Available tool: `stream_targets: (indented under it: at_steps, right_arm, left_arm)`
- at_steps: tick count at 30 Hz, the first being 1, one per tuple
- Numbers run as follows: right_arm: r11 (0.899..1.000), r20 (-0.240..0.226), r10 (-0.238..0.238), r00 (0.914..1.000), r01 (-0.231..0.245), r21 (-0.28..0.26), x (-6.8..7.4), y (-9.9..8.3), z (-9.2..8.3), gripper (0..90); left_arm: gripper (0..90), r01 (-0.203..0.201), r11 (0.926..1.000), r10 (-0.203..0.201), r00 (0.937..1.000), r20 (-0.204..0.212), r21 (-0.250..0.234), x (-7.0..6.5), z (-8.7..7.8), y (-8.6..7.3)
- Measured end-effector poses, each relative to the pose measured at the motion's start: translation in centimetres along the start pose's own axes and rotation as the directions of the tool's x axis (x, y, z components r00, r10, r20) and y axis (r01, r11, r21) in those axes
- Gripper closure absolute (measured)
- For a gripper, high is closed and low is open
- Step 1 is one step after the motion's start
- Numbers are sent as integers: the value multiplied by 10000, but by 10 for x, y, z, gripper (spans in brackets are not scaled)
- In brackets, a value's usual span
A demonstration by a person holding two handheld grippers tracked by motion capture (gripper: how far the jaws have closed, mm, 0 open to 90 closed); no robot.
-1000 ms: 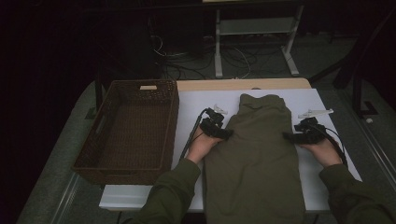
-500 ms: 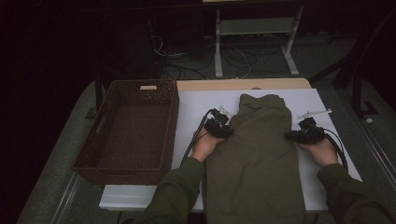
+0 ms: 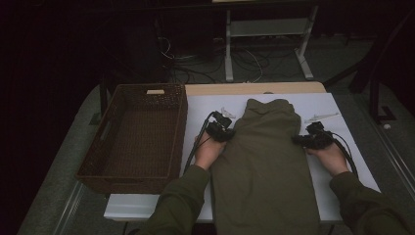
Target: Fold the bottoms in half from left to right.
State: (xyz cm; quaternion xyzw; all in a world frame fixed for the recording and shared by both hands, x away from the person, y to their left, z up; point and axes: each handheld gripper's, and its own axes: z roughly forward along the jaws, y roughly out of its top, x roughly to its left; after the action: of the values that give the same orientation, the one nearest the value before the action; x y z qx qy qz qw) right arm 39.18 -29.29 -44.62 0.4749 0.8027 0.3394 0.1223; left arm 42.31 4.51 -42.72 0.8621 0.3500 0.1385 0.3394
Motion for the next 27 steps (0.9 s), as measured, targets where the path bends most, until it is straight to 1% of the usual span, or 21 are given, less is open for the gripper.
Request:
stream_targets:
  at_steps: [1,2,3,5,7,8,10,11,12,13,15,16,17,19,21,22,23,25,27]
  right_arm:
    - [10000,-79,-64,9999,64,-20,2,2,2,861]
    - [9999,-170,-100,9998,99,-51,3,3,3,860]
    - [9999,-297,-167,9994,166,-47,6,6,6,861]
    - [9996,-457,-252,9986,248,-108,11,10,10,860]
    - [9992,-501,-397,9980,394,-66,18,15,16,861]
    - [9987,-424,-505,9978,505,-24,19,16,18,860]
    - [9976,-265,-682,9973,684,64,22,18,19,857]
    - [9977,-246,-677,9974,678,65,22,17,18,854]
    - [9978,-253,-666,9975,667,22,20,17,17,846]
    - [9985,-261,-545,9982,545,-16,19,16,16,814]
    - [9994,-308,-344,9989,343,-52,16,16,13,657]
    - [9995,-323,-297,9990,295,-93,15,16,12,587]
    - [9996,-293,-229,9993,224,-171,15,15,10,562]
    - [9992,-408,-219,9989,205,-347,14,16,6,508]
    - [9986,-424,-195,9989,174,-505,14,17,2,473]
    - [9981,-504,-228,9985,198,-592,14,18,0,455]
    - [9977,-548,-282,9981,247,-631,14,18,-1,439]
    - [9970,-638,-340,9974,294,-713,14,19,-3,417]
    - [9969,-705,-362,9969,310,-729,14,19,-4,405]
  left_arm:
    - [876,-14,10000,14,9999,-102,28,1,-2,-2]
    - [875,-14,10000,14,9999,-102,28,1,-2,-2]
    - [875,116,9999,-114,9995,-298,85,5,-7,-7]
    - [874,285,9995,-277,9987,-439,167,10,-11,-14]
    - [869,556,9984,-552,9980,-316,130,17,-12,-20]
    - [854,685,9976,-682,9973,-268,112,19,-12,-22]
    - [803,843,9964,-844,9961,-268,-45,21,-11,-25]
    - [745,889,9960,-892,9955,-306,-96,20,-11,-24]
    - [669,873,9960,-878,9956,-323,-175,20,-12,-24]
    - [616,887,9954,-899,9954,-336,-357,19,-13,-23]
    - [509,866,9946,-884,9956,-297,-565,17,-15,-21]
    - [475,867,9941,-884,9958,-242,-649,16,-17,-21]
    - [452,899,9929,-916,9956,-187,-778,15,-19,-21]
    - [422,836,9922,-842,9964,-26,-922,12,-23,-21]
    - [395,772,9911,-766,9970,99,-1082,9,-27,-21]
    - [384,778,9904,-761,9969,190,-1141,8,-28,-21]
    - [371,808,9893,-773,9965,331,-1212,6,-30,-22]
    - [346,742,9888,-670,9960,589,-1295,3,-34,-23]
    - [325,677,9884,-580,9956,737,-1361,0,-36,-24]
